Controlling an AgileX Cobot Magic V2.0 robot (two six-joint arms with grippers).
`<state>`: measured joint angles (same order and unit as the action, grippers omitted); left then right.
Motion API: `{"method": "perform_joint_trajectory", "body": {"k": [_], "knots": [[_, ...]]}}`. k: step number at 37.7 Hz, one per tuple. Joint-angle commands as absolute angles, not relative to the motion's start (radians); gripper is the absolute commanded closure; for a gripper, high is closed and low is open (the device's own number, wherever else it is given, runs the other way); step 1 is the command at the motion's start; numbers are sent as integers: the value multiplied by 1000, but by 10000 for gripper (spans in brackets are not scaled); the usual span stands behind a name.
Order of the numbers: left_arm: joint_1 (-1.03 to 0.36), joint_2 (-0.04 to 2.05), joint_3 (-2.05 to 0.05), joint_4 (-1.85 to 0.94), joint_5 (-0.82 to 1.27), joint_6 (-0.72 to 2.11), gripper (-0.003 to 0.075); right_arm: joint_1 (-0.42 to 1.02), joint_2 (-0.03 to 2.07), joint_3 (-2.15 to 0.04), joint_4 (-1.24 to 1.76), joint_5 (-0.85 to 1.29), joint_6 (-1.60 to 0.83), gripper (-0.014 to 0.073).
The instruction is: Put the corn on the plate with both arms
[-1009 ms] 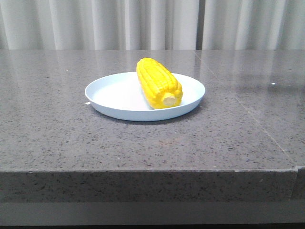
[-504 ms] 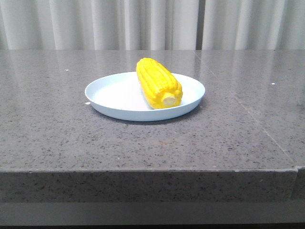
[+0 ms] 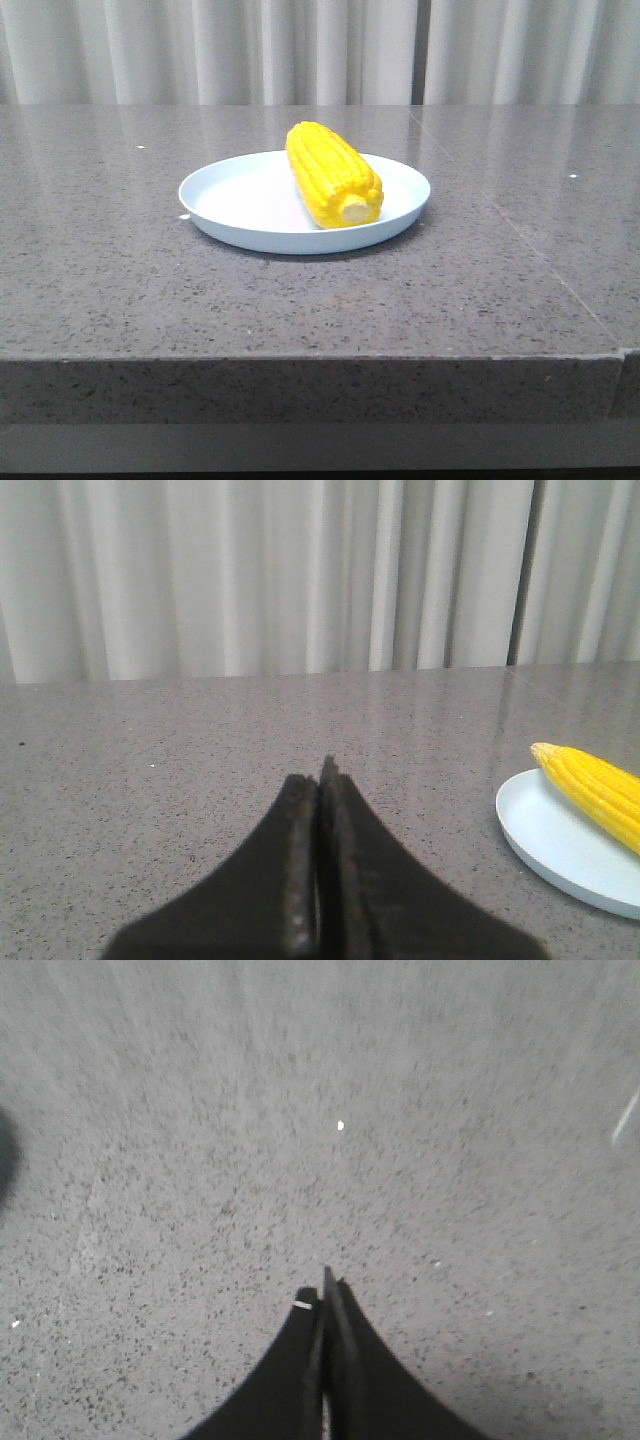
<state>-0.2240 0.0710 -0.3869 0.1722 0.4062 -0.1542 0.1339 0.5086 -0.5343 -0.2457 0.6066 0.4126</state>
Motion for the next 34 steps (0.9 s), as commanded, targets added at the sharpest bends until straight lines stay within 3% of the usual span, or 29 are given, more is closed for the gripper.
{"method": "perform_joint_trajectory", "body": {"k": [1, 12, 34], "knots": [[-224, 83, -413, 178, 325, -158, 741, 129, 371, -470, -306, 466, 398, 657], [-224, 83, -413, 178, 325, -158, 741, 129, 118, -388, -312, 384, 398, 657], [-224, 83, -413, 178, 325, -158, 741, 129, 117, -388, -312, 386, 398, 657]]}}
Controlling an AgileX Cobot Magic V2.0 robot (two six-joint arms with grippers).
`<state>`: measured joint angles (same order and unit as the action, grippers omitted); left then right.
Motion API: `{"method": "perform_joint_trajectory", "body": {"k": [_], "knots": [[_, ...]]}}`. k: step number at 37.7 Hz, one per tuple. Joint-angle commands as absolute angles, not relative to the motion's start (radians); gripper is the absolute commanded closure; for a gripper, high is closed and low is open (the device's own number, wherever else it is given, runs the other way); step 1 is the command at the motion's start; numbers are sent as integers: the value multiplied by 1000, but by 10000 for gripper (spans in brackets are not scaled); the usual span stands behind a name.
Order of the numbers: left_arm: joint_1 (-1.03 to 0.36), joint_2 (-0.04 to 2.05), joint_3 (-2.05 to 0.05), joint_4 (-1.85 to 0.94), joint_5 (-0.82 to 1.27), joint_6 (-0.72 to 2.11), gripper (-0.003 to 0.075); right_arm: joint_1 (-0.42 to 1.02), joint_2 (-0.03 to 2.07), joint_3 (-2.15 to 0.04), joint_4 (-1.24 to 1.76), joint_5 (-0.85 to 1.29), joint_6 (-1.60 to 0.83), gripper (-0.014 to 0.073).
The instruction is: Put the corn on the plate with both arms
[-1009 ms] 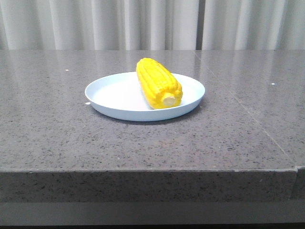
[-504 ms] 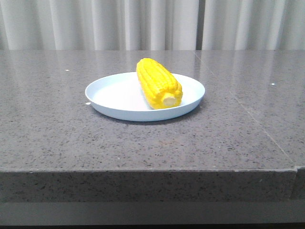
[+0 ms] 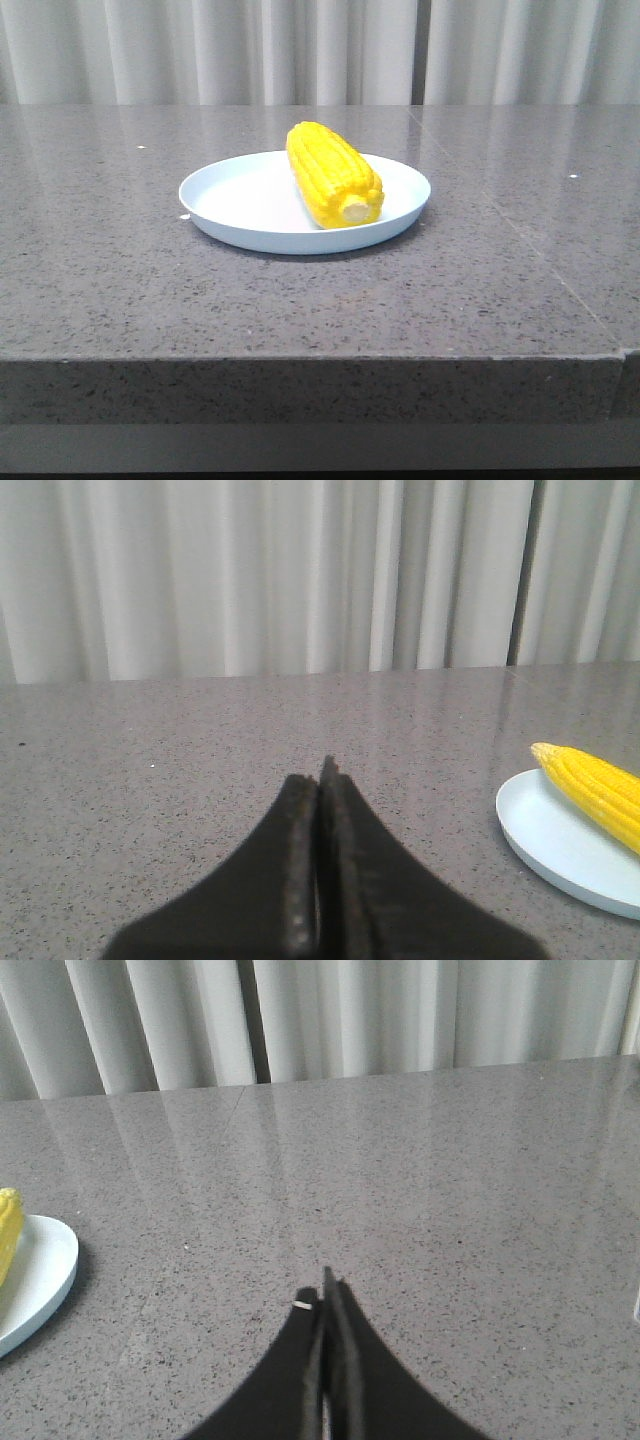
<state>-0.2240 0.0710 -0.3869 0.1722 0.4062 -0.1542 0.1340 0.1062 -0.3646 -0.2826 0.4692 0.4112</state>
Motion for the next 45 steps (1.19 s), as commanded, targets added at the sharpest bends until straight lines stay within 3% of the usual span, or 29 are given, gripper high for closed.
{"method": "perform_joint_trajectory", "body": {"k": [1, 27, 36, 45], "knots": [[-224, 83, -413, 178, 325, -158, 741, 129, 117, -388, -312, 386, 398, 657], [-219, 65, -387, 173, 312, -145, 741, 129, 117, -388, -312, 386, 398, 657], [-95, -25, -277, 0, 252, 0, 741, 129, 117, -388, -312, 386, 398, 657], [-7, -23, -139, 0, 167, 0, 741, 129, 117, -388, -312, 386, 398, 657]]}}
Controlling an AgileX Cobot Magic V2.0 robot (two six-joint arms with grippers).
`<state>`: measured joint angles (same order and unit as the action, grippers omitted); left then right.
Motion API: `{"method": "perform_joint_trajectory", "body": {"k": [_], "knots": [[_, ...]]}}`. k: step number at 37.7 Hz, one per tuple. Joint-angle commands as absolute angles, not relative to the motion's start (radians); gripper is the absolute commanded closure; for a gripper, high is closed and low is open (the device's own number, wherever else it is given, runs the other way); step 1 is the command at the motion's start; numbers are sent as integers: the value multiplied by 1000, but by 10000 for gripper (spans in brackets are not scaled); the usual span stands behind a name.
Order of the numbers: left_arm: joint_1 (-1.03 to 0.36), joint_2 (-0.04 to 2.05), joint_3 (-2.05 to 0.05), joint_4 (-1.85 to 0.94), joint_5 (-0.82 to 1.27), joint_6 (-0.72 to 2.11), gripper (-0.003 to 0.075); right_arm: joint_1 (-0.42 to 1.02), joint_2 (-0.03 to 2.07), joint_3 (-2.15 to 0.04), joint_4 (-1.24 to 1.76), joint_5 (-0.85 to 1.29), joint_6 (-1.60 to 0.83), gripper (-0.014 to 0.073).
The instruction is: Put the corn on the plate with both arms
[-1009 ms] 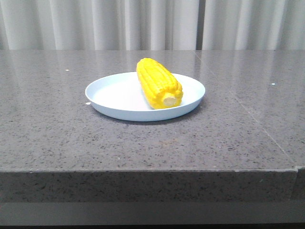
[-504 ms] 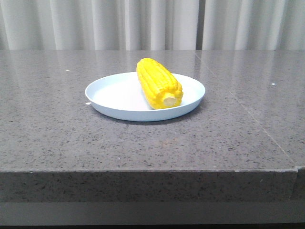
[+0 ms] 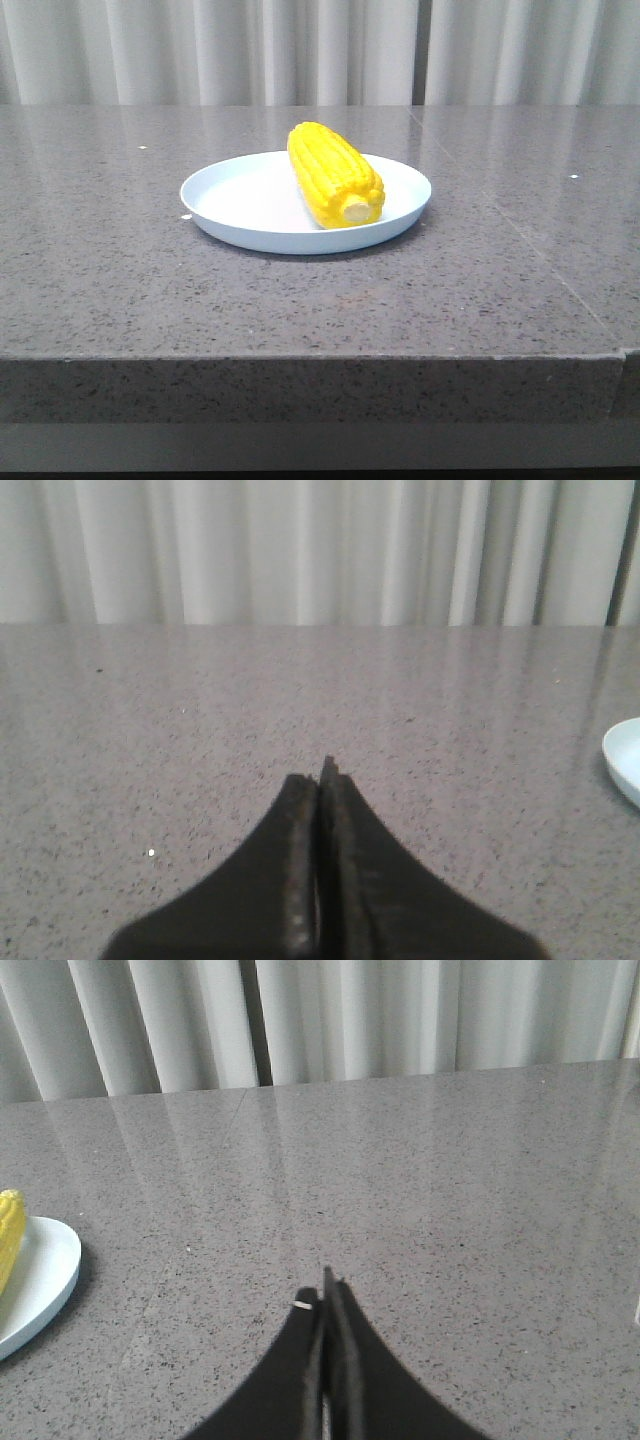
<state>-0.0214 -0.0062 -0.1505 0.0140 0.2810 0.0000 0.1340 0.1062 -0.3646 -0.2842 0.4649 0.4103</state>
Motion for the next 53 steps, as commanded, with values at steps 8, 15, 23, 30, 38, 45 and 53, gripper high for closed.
{"method": "perform_joint_trajectory", "body": {"k": [8, 15, 23, 30, 38, 45, 53], "knots": [[-3, -23, -29, 0, 97, 0, 741, 129, 117, -388, -312, 385, 398, 657], [-3, -23, 33, 0, 39, 0, 741, 129, 117, -388, -312, 385, 398, 657], [-3, -23, 33, 0, 47, 0, 741, 129, 117, -388, -312, 385, 398, 657], [-3, -23, 33, 0, 47, 0, 741, 129, 117, -388, -312, 385, 398, 657], [-3, -23, 33, 0, 47, 0, 741, 129, 117, -388, -312, 385, 398, 657], [-3, -23, 33, 0, 47, 0, 741, 129, 117, -388, -312, 385, 398, 657], [-3, -23, 33, 0, 47, 0, 741, 129, 117, -388, -312, 385, 398, 657]]}}
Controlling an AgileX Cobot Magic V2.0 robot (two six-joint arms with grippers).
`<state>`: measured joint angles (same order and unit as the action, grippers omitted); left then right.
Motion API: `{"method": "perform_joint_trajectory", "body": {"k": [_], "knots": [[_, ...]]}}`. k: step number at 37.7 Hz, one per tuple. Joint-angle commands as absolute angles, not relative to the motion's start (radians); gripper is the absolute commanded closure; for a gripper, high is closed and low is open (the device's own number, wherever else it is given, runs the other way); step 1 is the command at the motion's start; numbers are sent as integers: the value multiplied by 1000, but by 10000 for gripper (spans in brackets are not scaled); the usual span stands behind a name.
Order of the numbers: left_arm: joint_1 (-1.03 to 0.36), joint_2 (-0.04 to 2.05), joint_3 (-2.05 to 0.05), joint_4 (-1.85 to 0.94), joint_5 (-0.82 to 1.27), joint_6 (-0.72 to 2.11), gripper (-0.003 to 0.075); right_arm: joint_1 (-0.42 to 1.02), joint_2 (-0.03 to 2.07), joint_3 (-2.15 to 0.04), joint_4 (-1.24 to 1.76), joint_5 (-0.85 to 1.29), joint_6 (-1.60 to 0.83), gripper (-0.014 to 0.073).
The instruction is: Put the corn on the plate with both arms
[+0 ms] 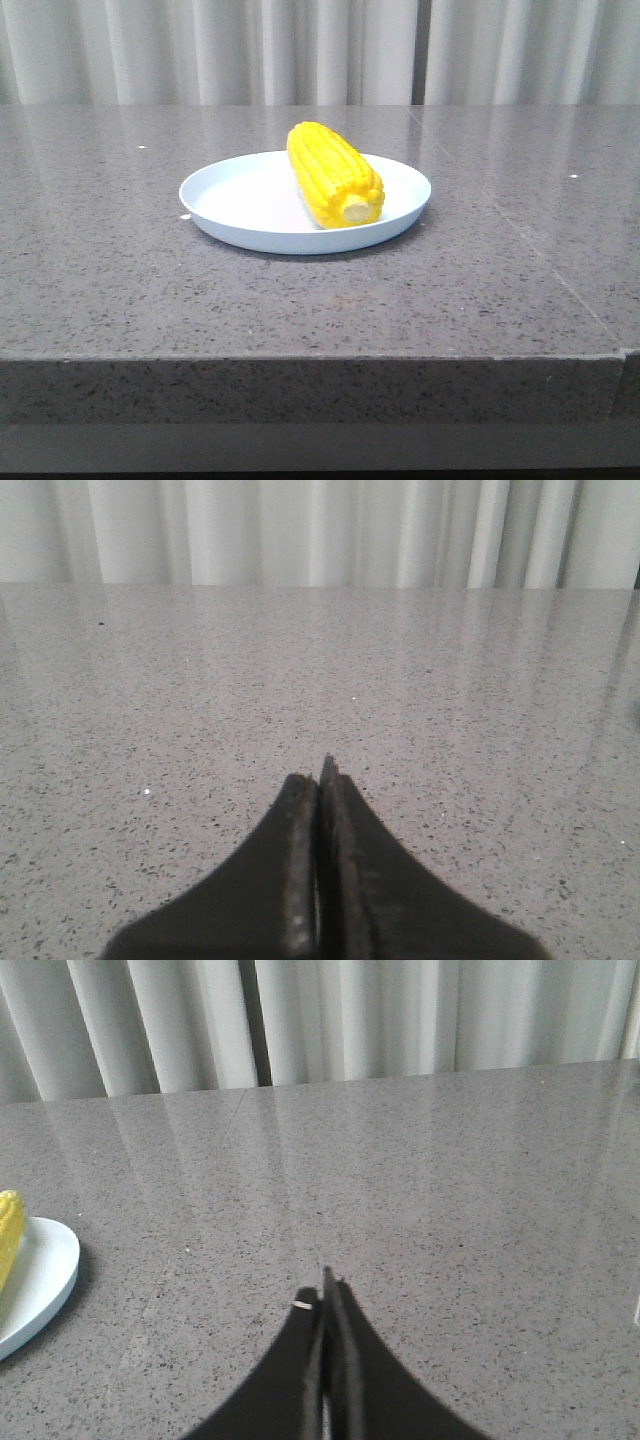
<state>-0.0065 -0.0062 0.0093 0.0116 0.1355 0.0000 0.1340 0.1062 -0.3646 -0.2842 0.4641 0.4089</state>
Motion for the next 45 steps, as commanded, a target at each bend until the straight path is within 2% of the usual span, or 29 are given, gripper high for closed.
{"method": "perform_joint_trajectory", "body": {"k": [1, 19, 27, 37, 45], "knots": [[-3, -23, 33, 0, 47, 0, 741, 129, 117, -388, -312, 385, 398, 657], [-3, -23, 33, 0, 47, 0, 741, 129, 117, -329, -277, 332, 352, 657], [-3, -23, 33, 0, 47, 0, 741, 128, 117, -183, -103, 153, 153, 657], [-3, -23, 33, 0, 47, 0, 741, 128, 117, -9, -69, -50, 121, 657], [-3, -23, 33, 0, 47, 0, 741, 127, 117, 4, 0, -7, 42, 657]]}}
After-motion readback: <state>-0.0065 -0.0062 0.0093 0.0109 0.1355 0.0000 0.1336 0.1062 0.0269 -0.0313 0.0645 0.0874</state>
